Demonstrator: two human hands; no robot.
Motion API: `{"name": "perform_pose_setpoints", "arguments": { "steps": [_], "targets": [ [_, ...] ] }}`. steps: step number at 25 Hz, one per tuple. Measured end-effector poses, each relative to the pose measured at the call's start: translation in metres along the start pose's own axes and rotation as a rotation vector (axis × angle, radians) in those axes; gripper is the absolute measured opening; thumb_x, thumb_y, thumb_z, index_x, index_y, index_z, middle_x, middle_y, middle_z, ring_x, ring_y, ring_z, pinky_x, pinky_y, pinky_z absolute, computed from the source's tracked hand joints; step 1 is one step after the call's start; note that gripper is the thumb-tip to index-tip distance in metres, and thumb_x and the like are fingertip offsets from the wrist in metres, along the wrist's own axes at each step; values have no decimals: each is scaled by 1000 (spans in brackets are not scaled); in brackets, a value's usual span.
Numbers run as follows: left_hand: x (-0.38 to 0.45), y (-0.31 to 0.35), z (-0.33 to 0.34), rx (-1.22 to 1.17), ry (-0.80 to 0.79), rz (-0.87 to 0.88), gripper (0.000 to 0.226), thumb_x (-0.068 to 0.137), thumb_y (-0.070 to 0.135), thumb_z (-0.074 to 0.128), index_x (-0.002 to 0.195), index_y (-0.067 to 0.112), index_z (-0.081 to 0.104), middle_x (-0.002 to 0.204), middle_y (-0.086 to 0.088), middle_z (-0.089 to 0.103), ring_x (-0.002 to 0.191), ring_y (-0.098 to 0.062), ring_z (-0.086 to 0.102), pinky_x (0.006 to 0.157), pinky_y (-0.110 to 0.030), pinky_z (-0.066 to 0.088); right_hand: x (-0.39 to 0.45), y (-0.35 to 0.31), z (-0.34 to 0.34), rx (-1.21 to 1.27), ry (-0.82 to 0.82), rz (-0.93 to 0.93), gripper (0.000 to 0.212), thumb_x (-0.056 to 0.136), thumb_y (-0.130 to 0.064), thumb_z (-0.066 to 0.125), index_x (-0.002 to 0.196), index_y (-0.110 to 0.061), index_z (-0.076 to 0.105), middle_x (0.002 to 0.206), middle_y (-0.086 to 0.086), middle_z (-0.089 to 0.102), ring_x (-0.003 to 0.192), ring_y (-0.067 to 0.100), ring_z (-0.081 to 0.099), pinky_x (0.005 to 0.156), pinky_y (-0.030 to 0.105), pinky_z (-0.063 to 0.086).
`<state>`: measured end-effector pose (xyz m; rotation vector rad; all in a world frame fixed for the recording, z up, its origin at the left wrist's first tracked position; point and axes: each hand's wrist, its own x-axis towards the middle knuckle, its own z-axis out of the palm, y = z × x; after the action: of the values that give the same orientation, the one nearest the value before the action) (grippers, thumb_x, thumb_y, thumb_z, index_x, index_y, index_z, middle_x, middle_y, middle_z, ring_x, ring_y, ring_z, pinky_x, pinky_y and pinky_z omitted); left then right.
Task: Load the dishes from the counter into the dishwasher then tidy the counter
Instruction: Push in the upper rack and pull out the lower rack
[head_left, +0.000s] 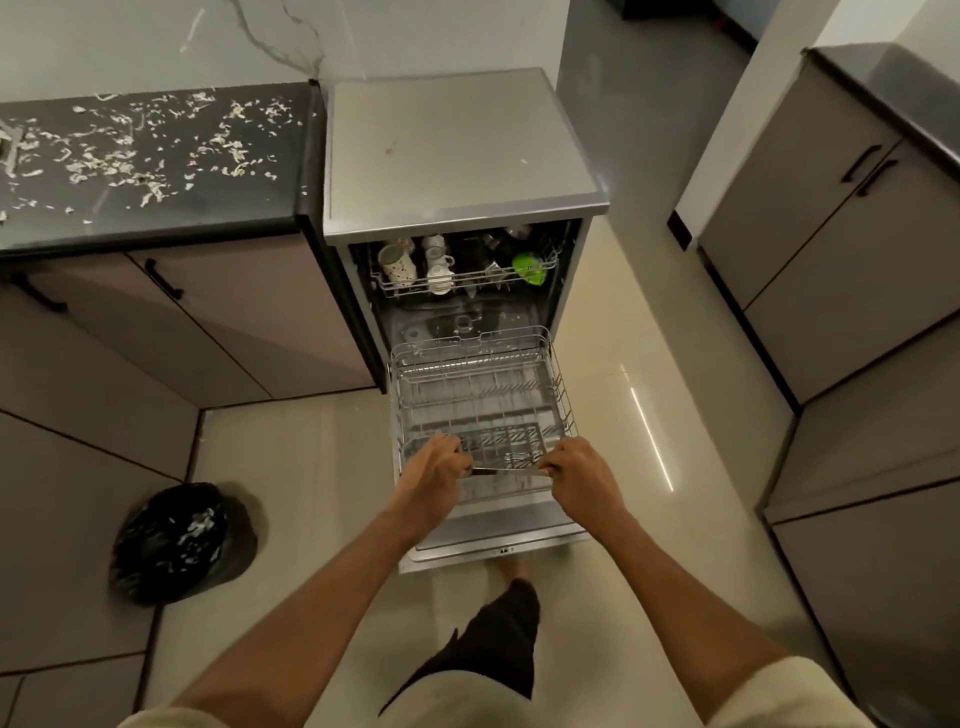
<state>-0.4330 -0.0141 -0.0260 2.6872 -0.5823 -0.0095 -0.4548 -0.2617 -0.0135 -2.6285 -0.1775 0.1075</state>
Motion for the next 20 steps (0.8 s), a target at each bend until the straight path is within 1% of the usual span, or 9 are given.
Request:
{"name": "perform_pose_setpoints", "arguments": {
  "steps": [4,7,9,11,13,15,17,19,20],
  "targets": [
    [49,4,21,-6,-17,-43,37,63,-26,66,77,7,72,73,-1,53,72,-16,47,53,-38,50,50,40,-2,2,-68,-8,21,85,5,67,93,-10,79,89,4,64,89,22,58,69,33,53],
    [87,-1,41,-27,-45,-101,40,61,-24,68,86,8,74,83,-3,59,80,-21,56,57,-38,54,89,72,2,21,-132,51,22,87,3,64,97,-11,79,96,4,64,94,21,59,74,37,55],
    [112,-10,62,-15,-81,-132,41,62,-22,67,89,8,74,87,-4,61,84,-25,58,57,-40,54,118,96,12,37,-157,84,21,87,0,67,98,-12,80,97,3,66,92,21,60,74,37,56],
    [132,-24,88,-29,-121,-169,41,66,-22,62,91,7,73,91,-6,61,87,-26,57,58,-44,54,142,121,30,55,-176,85,20,85,1,70,97,-11,80,92,4,67,86,22,61,70,38,56],
    [150,-37,114,-43,-155,-184,38,70,-23,60,92,5,72,92,-6,61,88,-25,55,61,-44,54,161,143,53,70,-167,93,21,82,4,72,93,-11,81,85,4,66,81,24,61,64,37,54],
    [166,-49,137,-45,-191,-203,36,73,-22,61,92,6,72,93,-6,62,89,-23,56,65,-39,55,178,161,76,85,-180,122,23,79,6,72,91,-11,81,81,4,66,79,23,60,62,31,48],
    [180,-62,166,-39,-207,-231,38,71,-22,63,93,8,73,92,-6,64,89,-24,59,65,-33,53,198,183,105,87,-207,138,23,79,7,72,90,-10,81,82,6,66,78,24,60,62,29,46],
    [189,-77,200,-43,-243,-266,42,71,-22,63,95,10,74,93,-6,66,91,-25,62,66,-34,54,217,207,137,68,-232,118,21,79,6,72,88,-10,81,85,7,66,82,27,62,63,33,51],
    [193,-87,219,-52,-270,-289,43,73,-21,62,100,11,74,96,-6,66,94,-25,61,70,-35,56,226,218,155,63,-245,103,20,79,6,72,87,-10,81,87,7,67,84,29,63,63,36,54]
  ]
}}
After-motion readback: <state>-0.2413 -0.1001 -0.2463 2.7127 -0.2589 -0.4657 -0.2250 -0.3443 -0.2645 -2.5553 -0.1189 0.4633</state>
